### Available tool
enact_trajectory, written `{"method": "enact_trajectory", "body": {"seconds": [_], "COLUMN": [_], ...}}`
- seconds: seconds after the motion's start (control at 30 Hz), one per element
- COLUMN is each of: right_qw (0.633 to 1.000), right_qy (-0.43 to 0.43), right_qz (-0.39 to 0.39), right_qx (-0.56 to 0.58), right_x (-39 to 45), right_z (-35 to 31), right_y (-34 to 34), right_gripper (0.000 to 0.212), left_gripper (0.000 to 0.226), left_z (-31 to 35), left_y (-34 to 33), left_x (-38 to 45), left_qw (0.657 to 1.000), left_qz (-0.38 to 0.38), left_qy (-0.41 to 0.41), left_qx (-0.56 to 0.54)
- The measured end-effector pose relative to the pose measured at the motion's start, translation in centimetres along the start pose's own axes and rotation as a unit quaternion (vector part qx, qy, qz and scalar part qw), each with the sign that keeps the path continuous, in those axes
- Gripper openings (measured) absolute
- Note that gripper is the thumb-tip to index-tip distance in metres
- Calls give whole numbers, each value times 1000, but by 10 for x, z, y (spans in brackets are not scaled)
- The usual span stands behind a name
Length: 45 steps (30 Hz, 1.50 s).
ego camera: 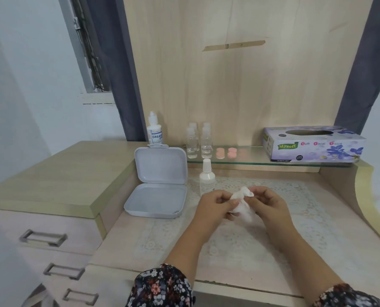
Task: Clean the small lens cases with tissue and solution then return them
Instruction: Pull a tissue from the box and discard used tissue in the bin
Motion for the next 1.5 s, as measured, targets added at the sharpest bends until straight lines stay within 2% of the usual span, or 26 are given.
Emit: {"method": "enact_trajectory", "body": {"seconds": [0.13,0.3,0.47,0.8,1.0,1.1,1.27,1.5], "right_qw": [996,984,972,938,913,900,879,841], "right_qy": [11,-15,-2,-26,-41,-24,-22,-31], "right_qz": [-66,-155,-169,-295,-337,-359,-387,-409], "right_qx": [-65,-86,-164,-181,-225,-246,-279,-353], "right_x": [-2,-13,-26,-77,-115,-132,-154,-191], "right_z": [-12,-25,-24,10,44,64,97,159], "right_y": [-24,-71,-127,-249,-324,-354,-392,-426], "right_gripper": [16,14,20,11,16,11,9,15], "left_gripper": [4,5,7,18,25,18,11,14], "left_z": [11,26,35,37,27,18,-2,-52], "left_y": [28,73,121,222,292,319,344,378], "left_x": [-11,-33,-62,-143,-199,-224,-259,-312], "left_qw": [1000,997,993,986,971,963,963,951], "left_qz": [30,77,112,151,225,252,228,218], "left_qy": [8,6,14,66,82,93,132,218], "left_qx": [-1,18,30,3,-23,-32,-63,29]}}
Point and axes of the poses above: each hand's wrist, its own x-axis towards the middle knuckle, its own y-axis out of the back of the hand, z = x × y, the point moved 10 cm from there along x, towards the middle knuckle, and after that the axes turned 11 degrees about -y, right-handed, at the moved point
